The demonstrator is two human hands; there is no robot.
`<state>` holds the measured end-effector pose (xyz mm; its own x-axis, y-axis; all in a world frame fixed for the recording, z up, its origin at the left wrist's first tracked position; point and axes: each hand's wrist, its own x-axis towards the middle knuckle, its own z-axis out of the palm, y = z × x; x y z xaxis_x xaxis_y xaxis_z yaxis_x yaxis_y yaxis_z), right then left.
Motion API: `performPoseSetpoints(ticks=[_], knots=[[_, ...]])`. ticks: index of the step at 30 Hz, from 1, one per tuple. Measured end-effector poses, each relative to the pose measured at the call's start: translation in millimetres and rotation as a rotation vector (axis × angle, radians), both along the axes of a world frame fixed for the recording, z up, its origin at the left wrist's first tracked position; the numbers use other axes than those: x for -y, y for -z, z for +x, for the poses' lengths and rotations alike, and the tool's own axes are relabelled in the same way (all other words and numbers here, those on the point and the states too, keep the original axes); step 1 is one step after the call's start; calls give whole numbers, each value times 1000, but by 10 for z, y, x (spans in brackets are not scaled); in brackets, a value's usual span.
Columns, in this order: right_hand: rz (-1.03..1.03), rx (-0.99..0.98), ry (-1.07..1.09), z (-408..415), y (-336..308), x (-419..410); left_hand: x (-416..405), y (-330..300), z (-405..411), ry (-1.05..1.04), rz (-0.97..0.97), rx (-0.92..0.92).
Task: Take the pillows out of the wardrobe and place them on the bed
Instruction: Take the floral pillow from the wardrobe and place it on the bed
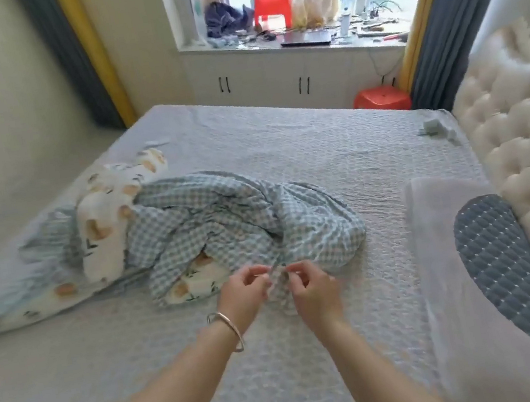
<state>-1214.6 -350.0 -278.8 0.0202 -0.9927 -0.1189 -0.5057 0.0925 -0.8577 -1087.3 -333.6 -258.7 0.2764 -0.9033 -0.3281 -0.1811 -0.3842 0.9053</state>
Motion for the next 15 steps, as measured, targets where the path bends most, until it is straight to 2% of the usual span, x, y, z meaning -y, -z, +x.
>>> performPoseSetpoints(ticks=[4, 8, 15], knots=[[-45, 38, -242, 1612, -331, -190, -538, -316, 1574, -226, -30, 51], [1, 90, -498, 3091, -531, -495, -1155, -574, 2936, -444, -59, 137], [-30, 33, -1005, 5198, -723, -1303, -2368, -658, 4564, -896, -76, 236]])
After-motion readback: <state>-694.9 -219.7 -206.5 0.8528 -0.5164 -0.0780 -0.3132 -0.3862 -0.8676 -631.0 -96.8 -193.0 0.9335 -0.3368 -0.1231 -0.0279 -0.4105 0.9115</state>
